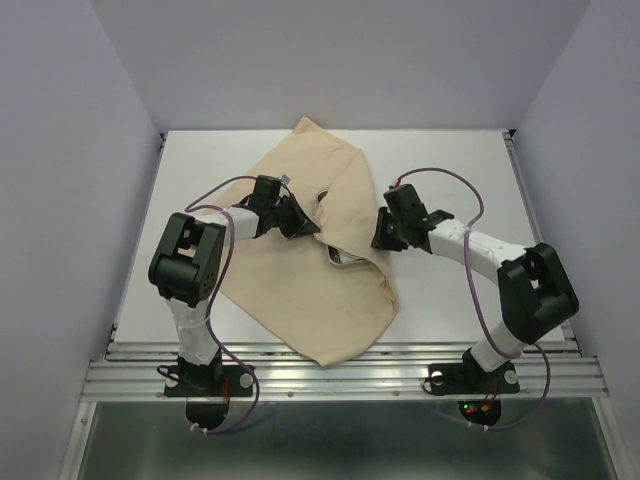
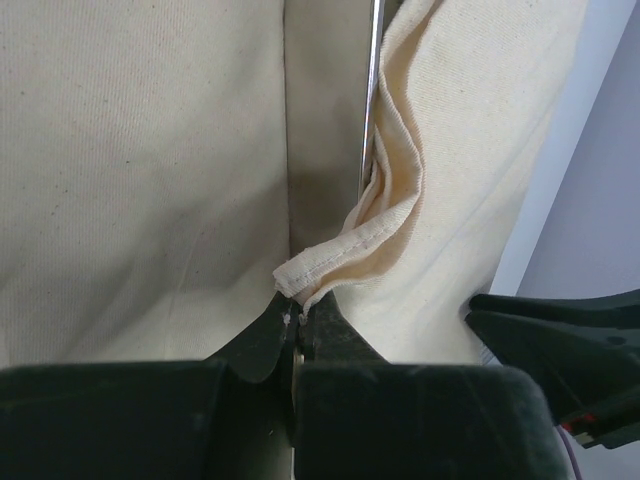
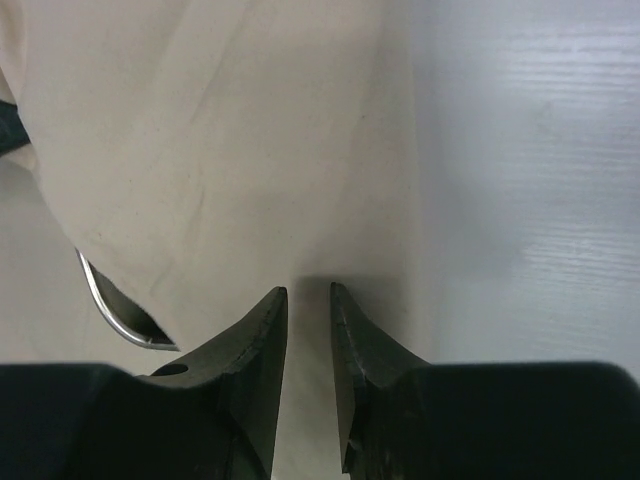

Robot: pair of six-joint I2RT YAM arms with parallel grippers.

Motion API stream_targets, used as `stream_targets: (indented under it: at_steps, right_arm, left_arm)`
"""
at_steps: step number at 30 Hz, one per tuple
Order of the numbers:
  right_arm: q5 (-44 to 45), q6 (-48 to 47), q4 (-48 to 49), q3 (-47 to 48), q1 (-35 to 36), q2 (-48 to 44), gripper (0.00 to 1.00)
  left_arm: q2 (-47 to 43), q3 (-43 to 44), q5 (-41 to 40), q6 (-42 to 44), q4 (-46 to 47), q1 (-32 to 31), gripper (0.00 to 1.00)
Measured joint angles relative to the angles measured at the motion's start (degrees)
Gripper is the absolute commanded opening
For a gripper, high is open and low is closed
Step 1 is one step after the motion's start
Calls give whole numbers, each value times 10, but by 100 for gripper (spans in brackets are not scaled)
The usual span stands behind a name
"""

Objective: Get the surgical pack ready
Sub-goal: Pack the surgical kit at the center of the board.

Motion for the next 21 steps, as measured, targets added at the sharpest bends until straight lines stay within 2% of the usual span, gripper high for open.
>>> stream_targets:
  at_steps: [5,8,9,12,17,19,20,21]
  right_arm:
    - [-27,9,20,-47,18,-16,29]
    - [-36,16,40,-63,25,-27,29]
    - [-38,17,46,-67,26,-28,29]
    - [-39,19,54,-72,27,-28,29]
    - [-38,18,55,-72,29,-28,29]
    - [-37,18,55,-72,30,-28,29]
    - [-37,18,55,-72,30,-28,29]
    - [-37,18,55,-72,30,-28,29]
  left_arm:
    - [0,-3,-2,-2,1,0,10]
    - [-8,-9,-9,-3,-2,0,22]
    - [-14,-10,-14,-1,-9,0,32]
    - [-28,-10,-32,2,-31,0,50]
    - [-55,-10,-84,12,-94,0,51]
    - [-68,-10,-104,14,-114,0,47]
    - [-76,-10,-118,14,-122,0,39]
    - [-83,-10,-126,14,-128,0,39]
